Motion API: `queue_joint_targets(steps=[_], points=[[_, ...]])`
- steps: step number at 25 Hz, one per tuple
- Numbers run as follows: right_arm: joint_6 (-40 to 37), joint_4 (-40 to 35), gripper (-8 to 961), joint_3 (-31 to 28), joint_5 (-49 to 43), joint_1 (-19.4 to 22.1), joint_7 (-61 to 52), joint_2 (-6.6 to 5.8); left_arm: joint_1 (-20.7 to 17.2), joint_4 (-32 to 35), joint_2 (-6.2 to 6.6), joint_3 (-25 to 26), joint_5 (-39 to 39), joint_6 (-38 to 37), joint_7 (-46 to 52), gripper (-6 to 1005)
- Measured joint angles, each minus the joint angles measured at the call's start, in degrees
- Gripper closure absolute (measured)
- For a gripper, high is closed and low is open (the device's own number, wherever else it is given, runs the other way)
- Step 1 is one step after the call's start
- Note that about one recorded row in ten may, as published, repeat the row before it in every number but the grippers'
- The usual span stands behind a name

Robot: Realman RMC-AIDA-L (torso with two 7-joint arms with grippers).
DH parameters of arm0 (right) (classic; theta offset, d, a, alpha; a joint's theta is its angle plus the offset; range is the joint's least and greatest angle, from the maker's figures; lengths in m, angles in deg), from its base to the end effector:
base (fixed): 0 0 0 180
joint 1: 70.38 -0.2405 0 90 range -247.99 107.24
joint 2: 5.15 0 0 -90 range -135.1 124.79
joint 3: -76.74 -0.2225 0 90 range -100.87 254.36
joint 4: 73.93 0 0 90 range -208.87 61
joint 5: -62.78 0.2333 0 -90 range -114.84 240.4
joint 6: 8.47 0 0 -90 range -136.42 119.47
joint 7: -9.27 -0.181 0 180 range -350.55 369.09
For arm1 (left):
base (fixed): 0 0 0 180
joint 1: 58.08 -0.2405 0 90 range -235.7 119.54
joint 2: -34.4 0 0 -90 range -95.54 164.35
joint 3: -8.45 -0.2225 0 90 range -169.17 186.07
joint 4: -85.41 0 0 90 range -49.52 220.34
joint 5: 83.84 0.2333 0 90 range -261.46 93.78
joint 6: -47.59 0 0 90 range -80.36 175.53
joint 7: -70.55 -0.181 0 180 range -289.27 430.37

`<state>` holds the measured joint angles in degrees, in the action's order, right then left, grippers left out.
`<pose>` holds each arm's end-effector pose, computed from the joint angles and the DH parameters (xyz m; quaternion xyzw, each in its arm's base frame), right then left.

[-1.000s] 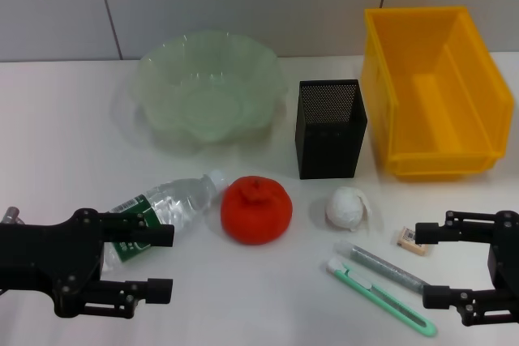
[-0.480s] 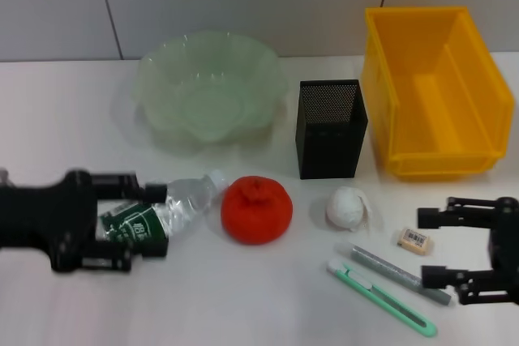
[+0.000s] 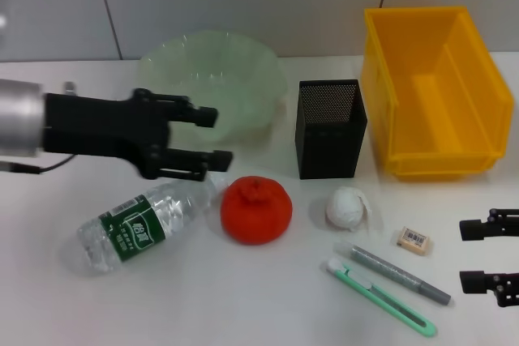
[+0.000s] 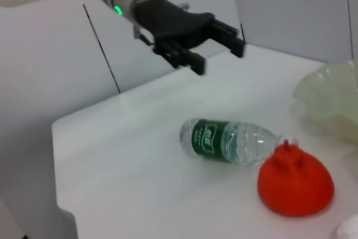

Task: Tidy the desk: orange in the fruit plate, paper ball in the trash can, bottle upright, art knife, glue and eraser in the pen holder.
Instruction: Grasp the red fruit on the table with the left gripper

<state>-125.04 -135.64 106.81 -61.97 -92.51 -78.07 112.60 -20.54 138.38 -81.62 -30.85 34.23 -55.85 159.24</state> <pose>0.2528 0.2760 0.0757 -0.9592 0.2033 0.1828 0.0718 -0.1683 0.3630 0.0464 -0.9710 -0.1062 -0.2029 0.0693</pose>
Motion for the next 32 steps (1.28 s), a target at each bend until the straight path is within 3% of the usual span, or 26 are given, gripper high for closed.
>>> queue_joint_targets(steps=[1,2,4,10,15,20,25,32], points=[[0.00,0.00,213,0.00,0.00,0.00,0.00,0.00,0.00,0.00,0.00,0.00,0.00,0.00,0.00,274],[-0.32,-0.31,214,-0.01,-0.37,-0.24,-0.49,-0.11,1.38,-0.69,-1.82,-3.27,2.71,6.21,-0.22,274],[-0.78,-1.12,215,-0.01,-0.78,-0.55,-1.43,-0.23,1.51,-1.89,-2.40,-6.15,2.71,9.77,-0.58,274],[-0.87,-2.32,218,0.15,-0.81,-1.37,-3.00,-0.26,1.71,-10.34,-2.54,-11.68,-0.04,21.24,-2.85,274],[-0.47,-2.43,220,0.46,-0.86,-2.15,-3.40,-0.02,1.81,-12.50,-2.59,-12.74,-0.27,23.52,-3.41,274],[-0.34,-2.53,223,0.46,-0.92,-3.18,-3.94,0.35,1.89,-18.13,-2.89,-19.67,-4.23,31.31,-6.73,268],[-0.20,-2.66,225,0.54,-1.01,-3.85,-4.48,0.84,0.65,-19.29,-2.99,-26.32,-10.00,36.18,-9.47,271],[0.35,-2.75,229,0.53,-1.02,-4.22,-4.97,1.17,0.28,-19.44,-3.06,-32.28,-11.47,40.95,-9.76,306]])
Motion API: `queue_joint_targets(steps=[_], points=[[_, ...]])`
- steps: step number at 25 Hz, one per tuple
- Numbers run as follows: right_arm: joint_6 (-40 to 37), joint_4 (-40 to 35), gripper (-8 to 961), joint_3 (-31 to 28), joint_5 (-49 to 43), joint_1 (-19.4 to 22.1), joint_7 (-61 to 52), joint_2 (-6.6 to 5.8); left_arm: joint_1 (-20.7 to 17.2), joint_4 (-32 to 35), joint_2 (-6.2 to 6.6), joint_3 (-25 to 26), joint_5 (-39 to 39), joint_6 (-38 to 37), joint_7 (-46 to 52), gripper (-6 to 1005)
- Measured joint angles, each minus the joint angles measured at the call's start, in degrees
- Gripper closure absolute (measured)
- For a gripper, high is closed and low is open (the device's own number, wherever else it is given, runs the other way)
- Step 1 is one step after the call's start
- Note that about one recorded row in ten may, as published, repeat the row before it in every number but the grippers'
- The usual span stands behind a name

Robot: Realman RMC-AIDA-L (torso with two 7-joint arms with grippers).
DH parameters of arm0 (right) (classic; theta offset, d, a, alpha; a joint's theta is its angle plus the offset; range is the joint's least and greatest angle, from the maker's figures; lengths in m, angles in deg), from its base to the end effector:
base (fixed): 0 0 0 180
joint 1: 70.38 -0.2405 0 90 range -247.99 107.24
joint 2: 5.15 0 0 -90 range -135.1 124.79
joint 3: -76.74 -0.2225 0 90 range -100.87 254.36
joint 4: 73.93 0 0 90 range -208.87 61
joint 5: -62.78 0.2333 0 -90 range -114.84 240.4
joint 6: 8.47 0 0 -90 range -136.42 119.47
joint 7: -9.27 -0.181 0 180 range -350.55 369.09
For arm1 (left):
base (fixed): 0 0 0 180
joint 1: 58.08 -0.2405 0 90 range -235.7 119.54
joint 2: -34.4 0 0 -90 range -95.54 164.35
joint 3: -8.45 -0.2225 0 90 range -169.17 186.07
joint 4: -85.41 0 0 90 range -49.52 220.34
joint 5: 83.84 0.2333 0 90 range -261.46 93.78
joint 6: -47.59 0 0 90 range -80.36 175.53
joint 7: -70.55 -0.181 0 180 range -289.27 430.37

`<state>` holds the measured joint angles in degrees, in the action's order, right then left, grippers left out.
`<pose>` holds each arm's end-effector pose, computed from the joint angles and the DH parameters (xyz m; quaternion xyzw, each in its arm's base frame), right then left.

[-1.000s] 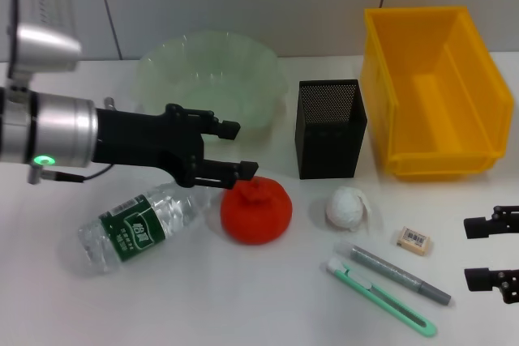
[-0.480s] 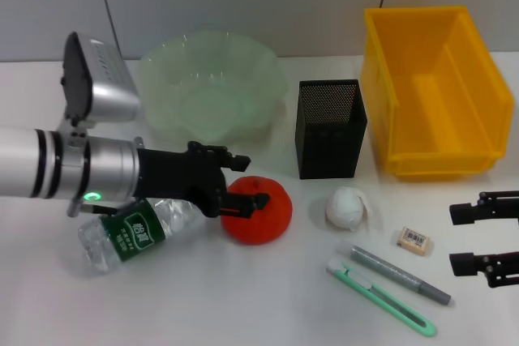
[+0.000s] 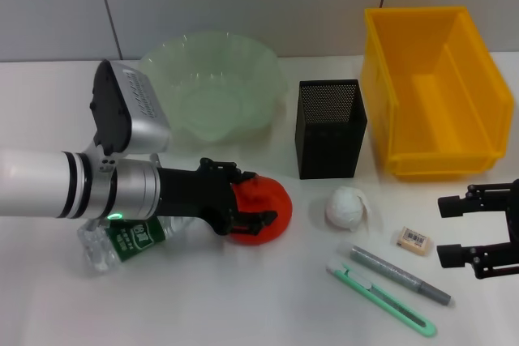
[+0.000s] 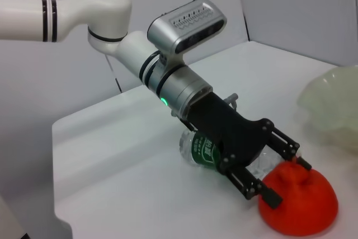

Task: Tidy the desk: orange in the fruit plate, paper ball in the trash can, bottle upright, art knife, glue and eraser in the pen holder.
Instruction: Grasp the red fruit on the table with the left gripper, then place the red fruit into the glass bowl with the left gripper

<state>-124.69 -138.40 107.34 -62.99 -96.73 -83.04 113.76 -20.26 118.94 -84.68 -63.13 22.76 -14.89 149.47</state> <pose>0.2285 0.2951 0.0743 -0.9621 0.2004 0.1736 0.0633 -0.2046 0.3847 -0.0981 -0.9800 -0.1164 -0.0838 0.1382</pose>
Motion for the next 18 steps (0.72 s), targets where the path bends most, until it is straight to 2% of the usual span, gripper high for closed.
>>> queue_joint_targets(steps=[11,18], points=[[2.91,1.33,235,1.72,0.20,-0.43,0.23,0.09,-0.81,-0.93,0.23,-0.52,-4.47,2.24,-0.04,374],[3.05,1.36,238,2.18,0.42,-0.69,0.12,0.09,-1.93,-0.04,0.41,-0.11,-5.19,-0.11,1.25,603]])
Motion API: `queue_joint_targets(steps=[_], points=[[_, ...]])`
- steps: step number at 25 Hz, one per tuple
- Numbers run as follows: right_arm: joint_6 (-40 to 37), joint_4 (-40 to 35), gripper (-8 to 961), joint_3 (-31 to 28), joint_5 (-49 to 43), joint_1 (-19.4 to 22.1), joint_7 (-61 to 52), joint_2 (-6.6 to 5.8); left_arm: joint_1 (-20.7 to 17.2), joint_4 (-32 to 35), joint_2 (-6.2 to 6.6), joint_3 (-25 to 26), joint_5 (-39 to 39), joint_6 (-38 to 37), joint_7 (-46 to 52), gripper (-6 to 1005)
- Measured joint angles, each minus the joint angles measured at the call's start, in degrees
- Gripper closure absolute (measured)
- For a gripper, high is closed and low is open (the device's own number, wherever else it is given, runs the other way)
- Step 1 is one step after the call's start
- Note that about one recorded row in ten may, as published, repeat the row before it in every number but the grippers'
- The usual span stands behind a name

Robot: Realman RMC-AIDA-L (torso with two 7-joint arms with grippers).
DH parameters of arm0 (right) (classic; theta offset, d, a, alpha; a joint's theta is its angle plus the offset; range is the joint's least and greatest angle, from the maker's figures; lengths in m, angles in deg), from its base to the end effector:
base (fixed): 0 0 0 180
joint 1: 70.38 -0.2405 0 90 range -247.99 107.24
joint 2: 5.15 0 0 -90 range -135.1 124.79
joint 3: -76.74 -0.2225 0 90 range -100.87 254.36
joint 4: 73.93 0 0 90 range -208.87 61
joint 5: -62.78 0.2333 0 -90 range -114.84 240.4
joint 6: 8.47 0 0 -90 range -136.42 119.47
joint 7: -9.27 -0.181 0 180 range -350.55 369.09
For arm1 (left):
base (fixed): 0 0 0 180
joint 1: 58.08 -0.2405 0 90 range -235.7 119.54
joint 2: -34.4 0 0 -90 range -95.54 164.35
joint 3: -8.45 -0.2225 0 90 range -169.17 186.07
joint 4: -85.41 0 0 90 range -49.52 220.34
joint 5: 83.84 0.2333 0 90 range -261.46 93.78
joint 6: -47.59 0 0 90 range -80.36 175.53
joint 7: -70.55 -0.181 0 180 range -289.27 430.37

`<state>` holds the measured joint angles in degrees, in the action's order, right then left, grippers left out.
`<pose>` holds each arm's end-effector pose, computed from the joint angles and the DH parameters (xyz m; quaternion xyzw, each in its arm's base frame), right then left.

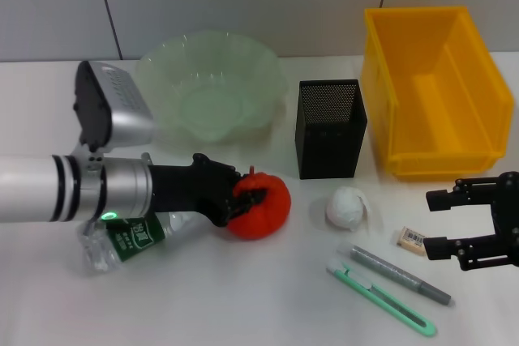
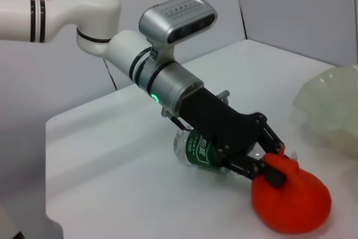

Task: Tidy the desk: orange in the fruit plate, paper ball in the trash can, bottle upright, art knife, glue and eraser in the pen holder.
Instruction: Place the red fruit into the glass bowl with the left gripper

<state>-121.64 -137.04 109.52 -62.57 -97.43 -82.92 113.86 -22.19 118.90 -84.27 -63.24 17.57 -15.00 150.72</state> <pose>0.2255 0.3047 0.0654 -0.9634 0.1966 0.1694 0.0666 -0.2068 0.3844 -0.0917 -0.9685 -0.1579 -0.1206 0.1500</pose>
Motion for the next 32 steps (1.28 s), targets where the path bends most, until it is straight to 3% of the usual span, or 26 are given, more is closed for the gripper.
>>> queue_joint_targets(steps=[4,5,10,12,16,23,25,32], points=[[-0.36,0.00,240,0.02,0.06,0.11,-0.07,0.00,-3.50,5.47,0.31,0.50,-2.60,-4.33,0.72,756],[-0.55,0.00,241,0.02,0.23,0.19,-0.07,0.04,-5.50,9.82,0.35,1.31,-3.15,-6.49,2.35,773],[-1.15,0.77,243,0.45,1.41,0.39,0.22,0.16,-6.77,18.94,0.37,5.16,-3.33,-8.69,8.14,830],[-1.22,0.97,244,0.74,1.55,0.40,0.30,0.17,-6.28,19.55,0.38,5.96,-3.35,-7.94,8.81,846],[-1.26,2.04,246,1.71,1.66,0.33,0.90,0.18,-2.13,17.58,0.46,8.91,-3.10,-1.18,10.51,873],[-1.29,3.26,250,2.98,1.70,0.05,1.54,0.12,3.03,12.67,0.34,8.99,-2.32,8.32,10.56,910],[-1.32,3.64,251,3.38,1.70,0.22,1.74,0.10,7.94,6.04,0.23,8.89,-2.22,17.34,10.52,919],[-1.34,4.69,254,3.61,1.70,0.53,1.91,0.16,8.14,5.58,-0.04,8.79,-4.60,19.52,9.98,930]])
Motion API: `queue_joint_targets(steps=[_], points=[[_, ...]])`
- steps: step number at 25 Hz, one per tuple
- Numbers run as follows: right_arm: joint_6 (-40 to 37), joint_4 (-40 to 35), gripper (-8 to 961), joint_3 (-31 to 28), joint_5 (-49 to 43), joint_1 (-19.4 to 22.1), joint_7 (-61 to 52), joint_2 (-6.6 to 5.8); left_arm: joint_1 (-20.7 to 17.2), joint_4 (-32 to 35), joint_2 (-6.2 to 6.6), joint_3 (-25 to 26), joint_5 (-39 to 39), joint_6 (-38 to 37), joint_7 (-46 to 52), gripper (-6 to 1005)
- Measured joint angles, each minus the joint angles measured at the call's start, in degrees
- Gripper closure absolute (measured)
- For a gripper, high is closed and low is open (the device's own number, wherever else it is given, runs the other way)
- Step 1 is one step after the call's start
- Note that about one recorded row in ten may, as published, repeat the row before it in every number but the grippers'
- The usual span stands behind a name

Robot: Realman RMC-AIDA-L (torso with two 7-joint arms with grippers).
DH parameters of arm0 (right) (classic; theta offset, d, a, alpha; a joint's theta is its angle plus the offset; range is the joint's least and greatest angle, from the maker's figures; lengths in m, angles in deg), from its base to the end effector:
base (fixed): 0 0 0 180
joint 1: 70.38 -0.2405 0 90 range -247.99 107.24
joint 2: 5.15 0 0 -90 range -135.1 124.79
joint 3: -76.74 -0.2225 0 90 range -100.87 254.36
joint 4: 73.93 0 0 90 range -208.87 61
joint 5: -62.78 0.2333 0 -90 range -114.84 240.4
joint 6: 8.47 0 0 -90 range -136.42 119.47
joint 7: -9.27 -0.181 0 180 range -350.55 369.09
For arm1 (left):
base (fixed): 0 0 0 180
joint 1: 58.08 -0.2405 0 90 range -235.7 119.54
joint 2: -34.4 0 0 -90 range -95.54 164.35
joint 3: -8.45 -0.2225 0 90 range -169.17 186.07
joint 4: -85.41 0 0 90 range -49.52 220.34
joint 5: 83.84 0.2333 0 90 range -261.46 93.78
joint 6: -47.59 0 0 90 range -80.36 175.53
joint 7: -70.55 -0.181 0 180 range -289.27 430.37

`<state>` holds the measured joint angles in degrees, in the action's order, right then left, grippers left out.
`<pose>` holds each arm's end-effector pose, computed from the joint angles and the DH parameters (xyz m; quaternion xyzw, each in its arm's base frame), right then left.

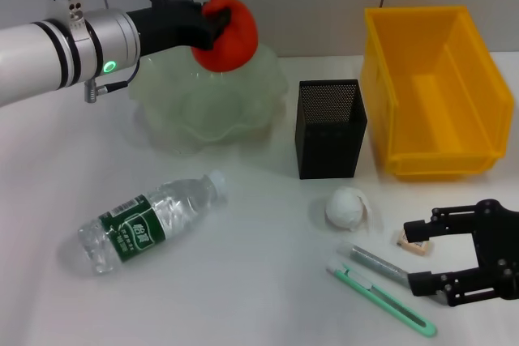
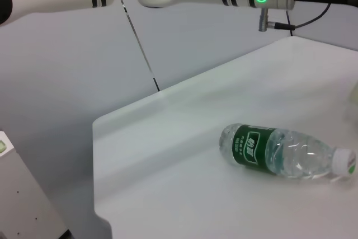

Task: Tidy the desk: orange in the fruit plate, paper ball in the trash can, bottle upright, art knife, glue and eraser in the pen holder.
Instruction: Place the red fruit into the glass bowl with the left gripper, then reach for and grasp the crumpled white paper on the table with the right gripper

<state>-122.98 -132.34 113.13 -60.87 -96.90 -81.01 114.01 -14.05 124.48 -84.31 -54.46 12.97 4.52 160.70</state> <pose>0.2221 0.2918 0.0439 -0.9636 0.1910 0.1869 0.0120 -0.1474 0.4914 -0.0155 -0.8877 -0.2139 -0.2067 0.3513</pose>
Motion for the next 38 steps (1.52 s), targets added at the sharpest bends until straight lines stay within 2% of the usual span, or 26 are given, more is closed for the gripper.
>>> queue_joint_targets(steps=[2,5,10,14,16,19,20,22,23,25,26,27,29,31,33,34,36,38], points=[[-0.03,0.36,255,0.11,0.00,0.14,0.01,0.01,0.00,0.02,0.02,-0.02,-0.32,-0.09,-0.04,929],[-0.07,0.44,257,0.15,0.00,0.37,0.01,0.02,0.22,-0.21,0.03,-0.04,-0.47,0.29,-0.06,752],[-0.10,0.44,259,0.13,0.02,0.50,0.02,0.02,0.48,-0.37,0.03,-0.01,-0.49,1.76,0.11,513],[0.09,0.50,261,0.13,0.71,0.53,0.02,0.02,0.06,0.05,0.12,0.17,-0.55,1.57,0.39,358],[0.31,0.44,262,-0.19,1.34,0.58,0.02,0.02,-1.07,1.06,0.22,0.29,-1.15,-0.85,0.37,280],[0.50,-0.14,264,-0.40,2.01,0.52,-0.81,0.01,-3.36,3.25,0.35,0.31,-2.69,-5.38,0.12,240],[0.52,-0.49,264,-0.46,2.13,0.38,-1.64,0.00,-7.07,6.88,0.53,0.35,-5.16,-12.86,-0.07,227],[0.63,-1.64,265,-0.42,2.18,-0.11,-4.22,-0.04,-7.84,7.70,0.56,0.39,-5.74,-14.95,-0.09,200],[0.68,-2.47,266,-0.28,2.20,-0.36,-5.71,-0.05,-9.42,9.23,0.62,0.48,-6.59,-18.40,-0.11,186],[0.81,-5.76,267,0.14,2.17,-1.25,-10.51,-0.03,-9.42,9.23,0.62,0.48,-6.59,-18.40,-0.11,160],[0.89,-7.76,267,0.39,2.13,-1.83,-13.42,-0.03,-12.64,12.14,0.65,1.11,-8.17,-25.01,-0.15,146],[0.97,-9.73,268,0.82,1.81,-2.67,-17.27,-0.09,-17.94,15.25,0.75,2.02,-9.61,-36.72,-0.49,133],[0.94,-14.94,269,2.80,-0.97,-6.14,-29.86,-0.88,-20.11,15.70,0.87,2.52,-9.68,-40.91,-1.12,139],[0.87,-16.10,270,3.64,-2.51,-7.56,-33.47,-1.24,-21.89,15.76,0.85,3.40,-9.72,-44.24,-2.05,141],[0.39,-17.18,271,8.57,-10.96,-13.45,-44.89,-2.80,-23.03,15.63,0.75,4.13,-9.75,-46.16,-2.60,143],[0.39,-17.18,272,8.57,-10.96,-13.45,-44.89,-2.80,-23.76,15.50,0.69,4.62,-9.78,-47.27,-2.90,143],[0.33,-16.71,273,12.03,-16.08,-16.64,-49.45,-3.17,-24.66,15.41,0.61,5.30,-9.81,-48.53,-3.08,145],[1.18,-16.43,274,15.66,-20.72,-19.21,-52.85,-2.66,-25.06,15.20,0.60,5.50,-9.76,-49.18,-3.10,147]])
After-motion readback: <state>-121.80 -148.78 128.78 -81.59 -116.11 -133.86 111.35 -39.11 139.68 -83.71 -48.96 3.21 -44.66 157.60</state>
